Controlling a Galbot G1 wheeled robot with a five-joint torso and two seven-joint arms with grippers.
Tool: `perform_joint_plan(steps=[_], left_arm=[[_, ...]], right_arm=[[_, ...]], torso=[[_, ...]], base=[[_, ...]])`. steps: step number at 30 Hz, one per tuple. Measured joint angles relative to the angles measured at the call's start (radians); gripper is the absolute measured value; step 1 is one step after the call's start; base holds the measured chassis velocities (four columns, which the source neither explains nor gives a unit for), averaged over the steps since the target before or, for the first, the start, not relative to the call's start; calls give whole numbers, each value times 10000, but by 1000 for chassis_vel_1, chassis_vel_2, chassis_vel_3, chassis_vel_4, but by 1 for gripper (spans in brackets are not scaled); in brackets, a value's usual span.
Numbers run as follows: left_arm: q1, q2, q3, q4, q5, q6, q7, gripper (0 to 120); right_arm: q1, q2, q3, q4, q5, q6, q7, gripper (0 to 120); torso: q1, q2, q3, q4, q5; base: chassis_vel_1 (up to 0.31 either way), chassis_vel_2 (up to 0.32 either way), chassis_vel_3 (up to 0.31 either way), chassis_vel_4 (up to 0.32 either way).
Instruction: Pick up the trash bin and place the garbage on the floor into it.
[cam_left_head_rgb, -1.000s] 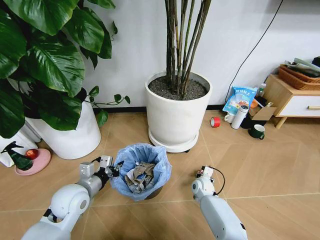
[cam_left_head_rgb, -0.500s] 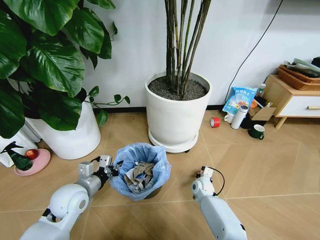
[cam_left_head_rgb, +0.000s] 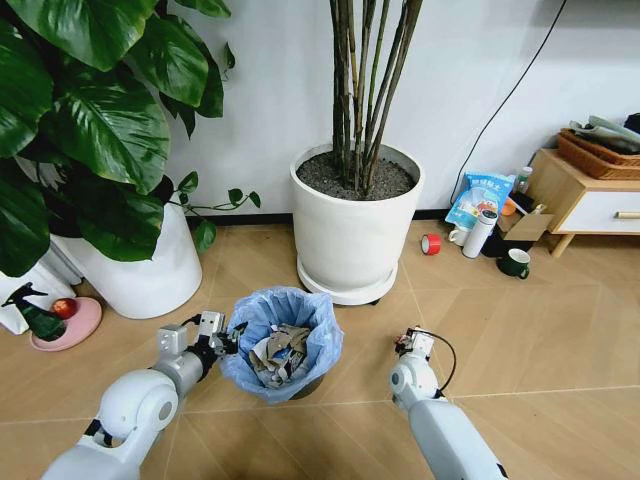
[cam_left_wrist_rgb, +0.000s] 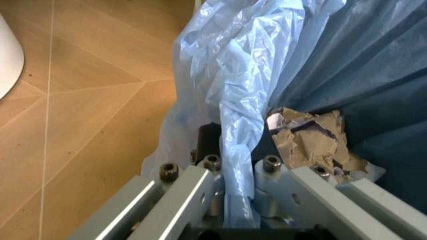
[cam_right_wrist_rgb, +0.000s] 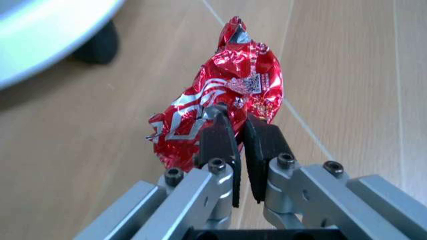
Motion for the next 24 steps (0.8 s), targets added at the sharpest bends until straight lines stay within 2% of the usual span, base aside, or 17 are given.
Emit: perform_joint_plan(steps=[3,4,9,10,14,15,19,24], left_arm=[[69,-1,-16,0,71,-6,12,0],[69,-1,-16,0,71,-6,12,0],[99,16,-22,-6,131,-20,66,0],[99,16,-22,-6,131,-20,66,0],[6,10,23,24,128,-22,66,0],[6,10,23,24,128,-22,66,0],[-79,-30,99,97,126,-22,64,0],[-161,-46,138,165,110,-22,84,0]], right_arm=[[-543,-524,-75,1450,121,-117,-303,2],[-543,-524,-75,1450,121,-117,-303,2],[-1392,-2142,-15,4472,974,-218,-1670,2],[-1392,-2142,-15,4472,974,-218,-1670,2],[-1427,-3329,-94,6303,1890,-291,-2359,2],[-1427,-3329,-94,6303,1890,-291,-2359,2],[-1318,-3976,-464,7782,2618,-404,-2778,2],[-1313,-4269,-959,8454,2798,-379,-3162,2]], torso=[[0,0,0,-1,-6],[0,0,0,-1,-6],[-1,0,-2,0,-2],[-1,0,-2,0,-2],[-1,0,-2,-1,-4],[-1,0,-2,-1,-4],[0,0,-1,2,-2],[0,0,-1,1,-2]], base=[[0,0,0,0],[0,0,0,0],[0,0,0,0],[0,0,0,0],[0,0,0,0],[0,0,0,0],[0,0,0,0],[0,0,0,0]])
